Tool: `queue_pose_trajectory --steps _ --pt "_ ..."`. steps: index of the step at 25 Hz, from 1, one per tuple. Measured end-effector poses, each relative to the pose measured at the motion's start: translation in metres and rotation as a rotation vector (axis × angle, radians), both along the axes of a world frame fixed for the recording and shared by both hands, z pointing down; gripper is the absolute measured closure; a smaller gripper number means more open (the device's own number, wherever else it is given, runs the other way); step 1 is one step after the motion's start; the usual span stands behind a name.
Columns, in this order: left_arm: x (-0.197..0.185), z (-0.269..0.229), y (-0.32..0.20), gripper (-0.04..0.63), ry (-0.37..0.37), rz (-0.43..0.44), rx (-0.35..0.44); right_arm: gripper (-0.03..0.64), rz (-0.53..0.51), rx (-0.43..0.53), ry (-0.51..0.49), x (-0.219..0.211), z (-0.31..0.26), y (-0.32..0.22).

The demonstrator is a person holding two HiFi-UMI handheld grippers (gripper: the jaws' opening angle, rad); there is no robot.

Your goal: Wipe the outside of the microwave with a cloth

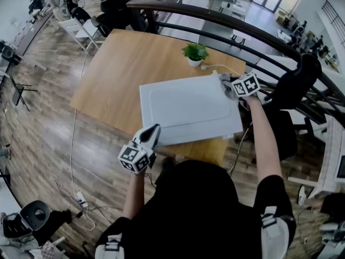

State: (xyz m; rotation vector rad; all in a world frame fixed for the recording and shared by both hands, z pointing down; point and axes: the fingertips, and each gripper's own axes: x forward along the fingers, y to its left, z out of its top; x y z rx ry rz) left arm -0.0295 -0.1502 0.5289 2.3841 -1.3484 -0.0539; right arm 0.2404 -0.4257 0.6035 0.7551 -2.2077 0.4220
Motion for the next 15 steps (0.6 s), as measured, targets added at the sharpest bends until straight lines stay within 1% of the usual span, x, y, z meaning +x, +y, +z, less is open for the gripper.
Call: queue_pose_trajectory --steps 7,15 --pt "-0.016 0.004 0.007 0.592 0.009 -0.059 -0.008 0.557 -0.007 -0.005 0.004 -0.01 0.002 -0.009" --pt "-0.025 0.004 0.019 0.592 0.009 -0.084 -0.017 0.558 -0.022 -0.003 0.013 -0.028 -0.001 -0.009"
